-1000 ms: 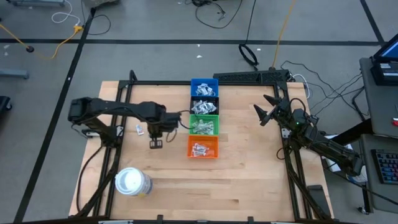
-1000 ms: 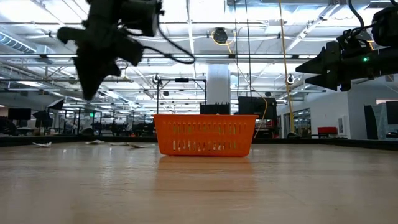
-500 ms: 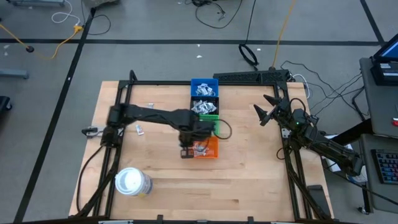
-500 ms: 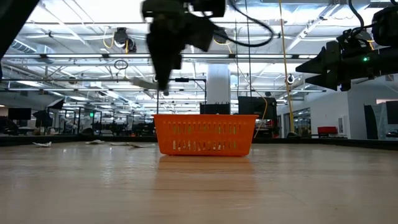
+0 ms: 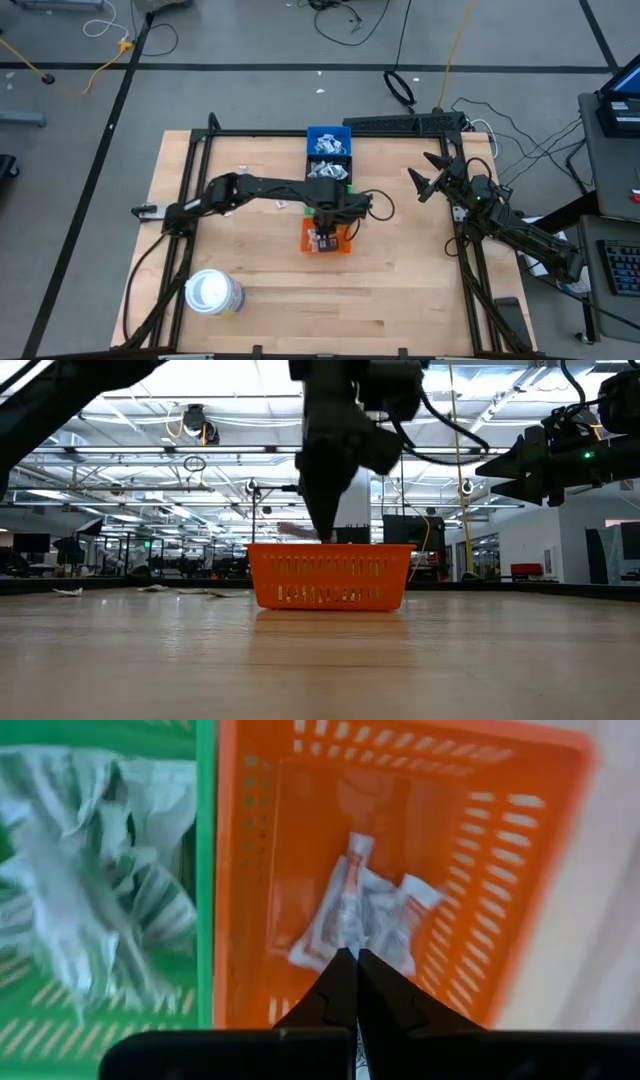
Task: Pick & Place First Aid Supplies
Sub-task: Put the orange ointment pack into the orange bin
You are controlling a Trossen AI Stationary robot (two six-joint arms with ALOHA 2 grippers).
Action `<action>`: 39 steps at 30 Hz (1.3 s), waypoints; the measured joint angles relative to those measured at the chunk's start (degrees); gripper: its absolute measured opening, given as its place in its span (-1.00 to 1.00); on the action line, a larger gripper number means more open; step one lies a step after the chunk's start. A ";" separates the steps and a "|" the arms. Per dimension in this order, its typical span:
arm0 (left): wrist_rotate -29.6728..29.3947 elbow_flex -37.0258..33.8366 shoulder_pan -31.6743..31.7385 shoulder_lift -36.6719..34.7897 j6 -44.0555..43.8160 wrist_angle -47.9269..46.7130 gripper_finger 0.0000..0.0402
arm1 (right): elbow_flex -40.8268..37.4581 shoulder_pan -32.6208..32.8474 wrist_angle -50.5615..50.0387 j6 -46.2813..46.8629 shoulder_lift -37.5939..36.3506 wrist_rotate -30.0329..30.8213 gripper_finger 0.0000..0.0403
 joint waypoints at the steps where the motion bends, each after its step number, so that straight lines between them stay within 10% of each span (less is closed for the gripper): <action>1: -0.43 0.00 -0.06 0.75 0.06 0.59 -1.00 | -0.02 0.00 0.00 0.00 0.00 -0.02 0.95; 14: -2.33 -0.02 -1.34 4.34 0.15 3.42 -0.91 | 0.00 -0.01 0.00 0.00 0.00 -0.01 0.95; 28: 1.97 -0.02 -0.59 2.13 -11.16 3.41 -0.04 | -0.02 -0.02 0.00 0.00 0.00 -0.02 0.95; 39: 1.68 -0.05 1.77 -0.10 -23.88 -2.50 0.09 | -0.02 -0.02 -0.02 0.00 -0.02 0.00 0.95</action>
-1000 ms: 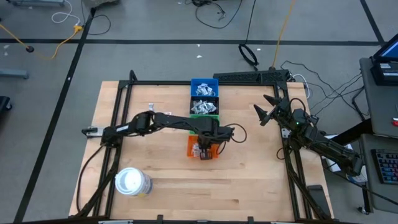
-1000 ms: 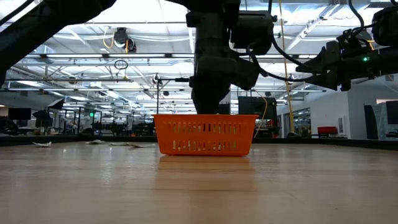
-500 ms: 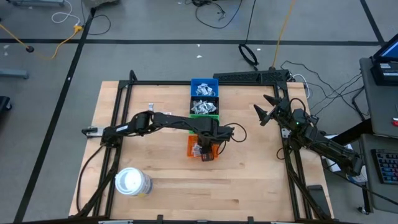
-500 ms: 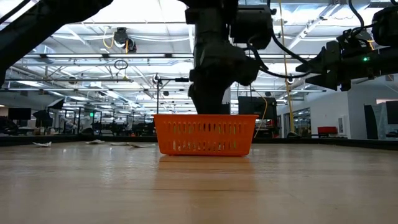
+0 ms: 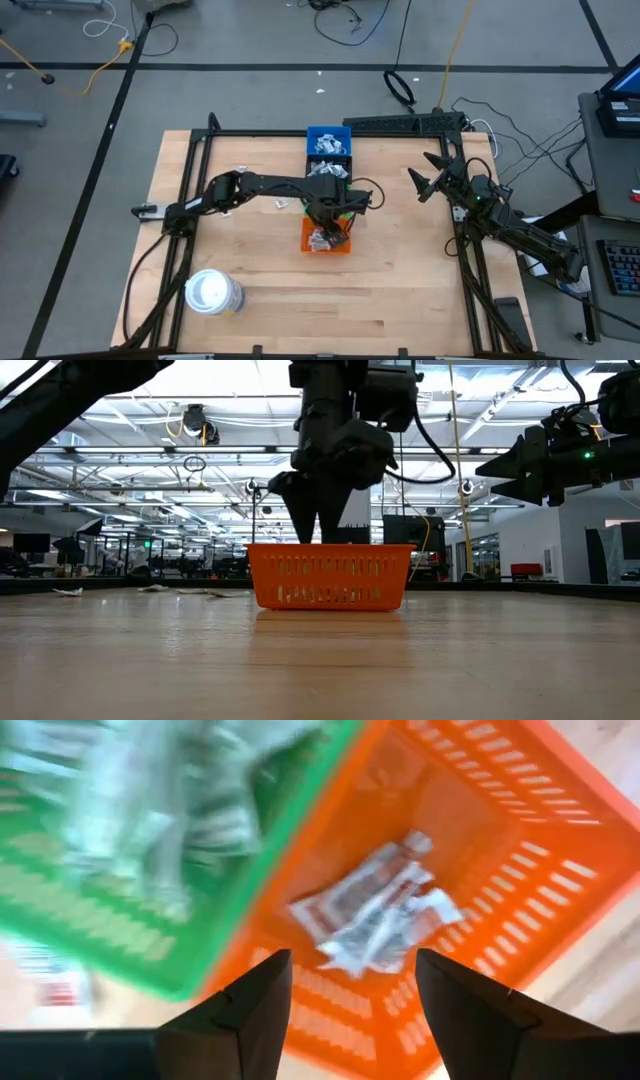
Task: Pick & Place First Aid Supplies
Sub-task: Put the orange ointment pack into the orange bin
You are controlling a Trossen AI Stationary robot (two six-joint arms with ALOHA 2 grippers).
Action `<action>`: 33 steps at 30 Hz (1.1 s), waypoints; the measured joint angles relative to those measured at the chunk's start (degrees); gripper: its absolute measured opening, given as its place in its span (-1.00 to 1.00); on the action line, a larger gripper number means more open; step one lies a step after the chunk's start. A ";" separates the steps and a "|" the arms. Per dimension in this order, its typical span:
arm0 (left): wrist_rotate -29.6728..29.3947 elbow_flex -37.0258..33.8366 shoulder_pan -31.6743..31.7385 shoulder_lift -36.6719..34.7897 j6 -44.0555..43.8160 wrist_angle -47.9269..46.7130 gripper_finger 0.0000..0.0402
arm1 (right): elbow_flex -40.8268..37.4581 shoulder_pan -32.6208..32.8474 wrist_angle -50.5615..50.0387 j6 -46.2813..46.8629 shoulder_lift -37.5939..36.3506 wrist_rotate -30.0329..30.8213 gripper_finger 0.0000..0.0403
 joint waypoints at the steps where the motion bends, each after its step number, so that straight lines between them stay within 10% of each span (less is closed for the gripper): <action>1: -1.07 -0.04 0.27 -0.52 0.52 -0.44 0.08 | 0.00 0.02 0.00 0.00 0.00 0.00 0.95; 16: -7.59 -22.61 8.10 -14.46 10.90 6.72 -0.12 | 0.02 0.00 0.00 0.00 0.00 0.00 0.95; 33: -12.89 -42.30 15.05 -22.91 18.51 17.67 0.24 | 0.02 0.00 0.00 0.00 0.00 -0.02 0.95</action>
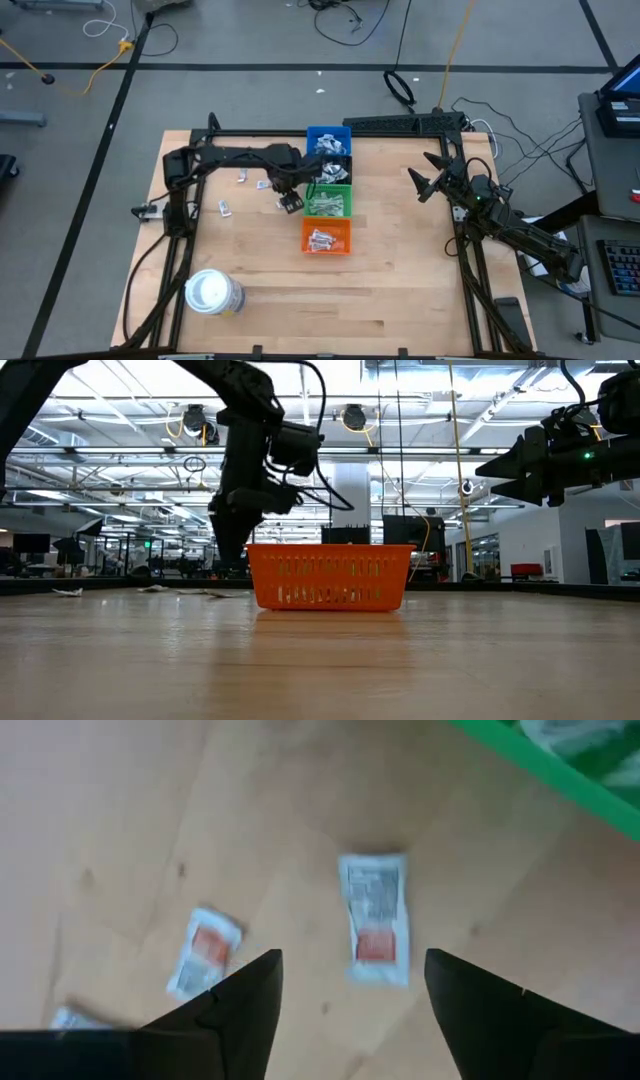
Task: Pick & Place First Aid Supplies
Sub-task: Put the orange ointment pack into the orange bin
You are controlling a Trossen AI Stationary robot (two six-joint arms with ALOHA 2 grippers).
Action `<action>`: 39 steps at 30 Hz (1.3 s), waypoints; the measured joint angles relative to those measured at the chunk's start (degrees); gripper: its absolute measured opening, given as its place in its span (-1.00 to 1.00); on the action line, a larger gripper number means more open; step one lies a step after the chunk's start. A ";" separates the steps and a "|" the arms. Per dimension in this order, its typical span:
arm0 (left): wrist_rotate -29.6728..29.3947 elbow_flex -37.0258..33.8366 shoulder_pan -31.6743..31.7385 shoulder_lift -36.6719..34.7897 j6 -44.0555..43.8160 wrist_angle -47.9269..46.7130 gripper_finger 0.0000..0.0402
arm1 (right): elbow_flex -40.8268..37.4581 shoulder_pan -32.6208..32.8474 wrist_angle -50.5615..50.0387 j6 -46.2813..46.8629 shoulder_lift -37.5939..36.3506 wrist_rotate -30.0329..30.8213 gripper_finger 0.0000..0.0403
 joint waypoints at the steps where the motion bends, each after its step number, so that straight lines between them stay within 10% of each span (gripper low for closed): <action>1: -0.12 -1.26 -0.15 -0.02 -0.21 1.74 0.26 | 0.01 0.00 0.00 0.00 0.00 0.01 0.95; 15: 0.57 -12.05 -1.23 -0.30 -1.19 15.85 0.20 | 0.00 0.01 0.02 0.00 0.01 0.02 0.95; 28: 5.59 -12.14 -1.45 -0.17 -0.82 15.70 -0.93 | 0.00 0.00 0.02 0.00 0.00 0.01 0.95; 39: 5.78 -12.38 -0.55 -10.21 2.25 8.60 -0.99 | 0.01 0.02 0.02 0.00 0.00 -0.01 0.95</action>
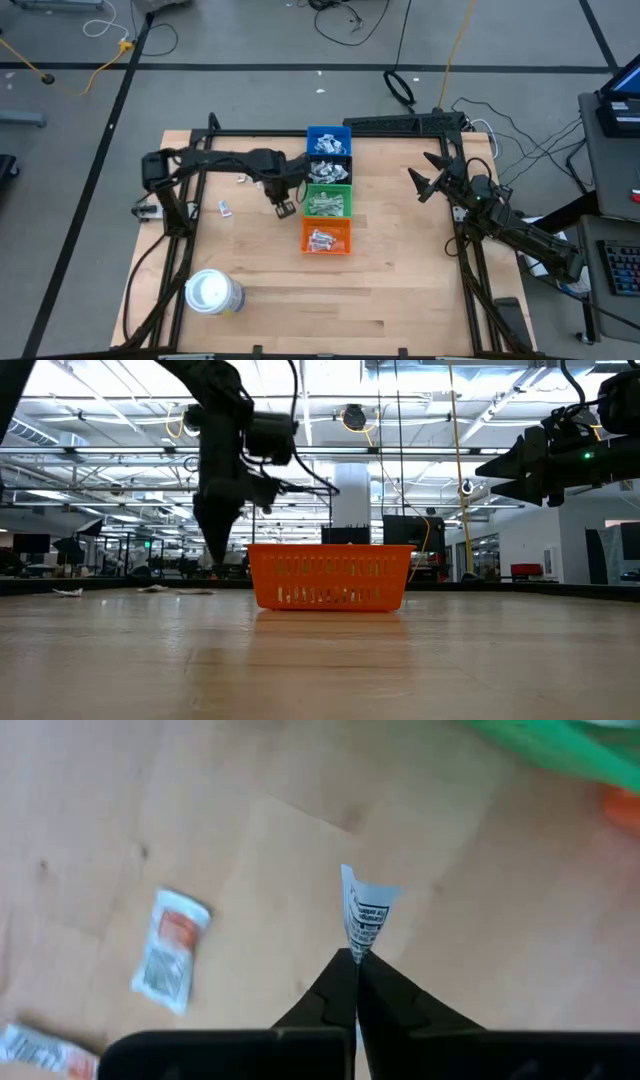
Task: Pick & Place First Aid Supplies
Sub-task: Put the orange ointment pack into the orange bin
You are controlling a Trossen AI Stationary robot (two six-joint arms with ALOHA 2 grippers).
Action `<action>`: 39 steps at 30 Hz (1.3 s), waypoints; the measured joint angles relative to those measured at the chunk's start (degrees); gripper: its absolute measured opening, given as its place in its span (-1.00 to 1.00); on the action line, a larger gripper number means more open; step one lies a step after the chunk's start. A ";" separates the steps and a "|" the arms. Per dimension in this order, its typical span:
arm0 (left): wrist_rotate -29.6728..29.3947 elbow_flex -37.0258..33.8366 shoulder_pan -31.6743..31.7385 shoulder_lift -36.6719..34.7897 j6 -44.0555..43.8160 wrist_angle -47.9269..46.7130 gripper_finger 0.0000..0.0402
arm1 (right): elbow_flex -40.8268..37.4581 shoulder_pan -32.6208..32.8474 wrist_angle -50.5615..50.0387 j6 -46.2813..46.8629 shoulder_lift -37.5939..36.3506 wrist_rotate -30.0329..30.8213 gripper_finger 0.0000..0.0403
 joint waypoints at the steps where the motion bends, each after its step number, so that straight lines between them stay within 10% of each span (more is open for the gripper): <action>1: 0.33 0.00 0.02 -1.29 0.98 -0.88 -0.99 | 0.00 -0.02 -0.01 0.00 0.02 0.00 0.95; 16: 3.54 2.99 -4.74 -5.15 10.70 -16.19 -0.99 | 0.00 -0.02 0.00 0.00 0.02 0.02 0.95; 39: 9.08 53.13 -17.50 26.52 2.87 -26.27 -1.00 | -0.01 -0.01 0.00 0.00 0.02 0.01 0.95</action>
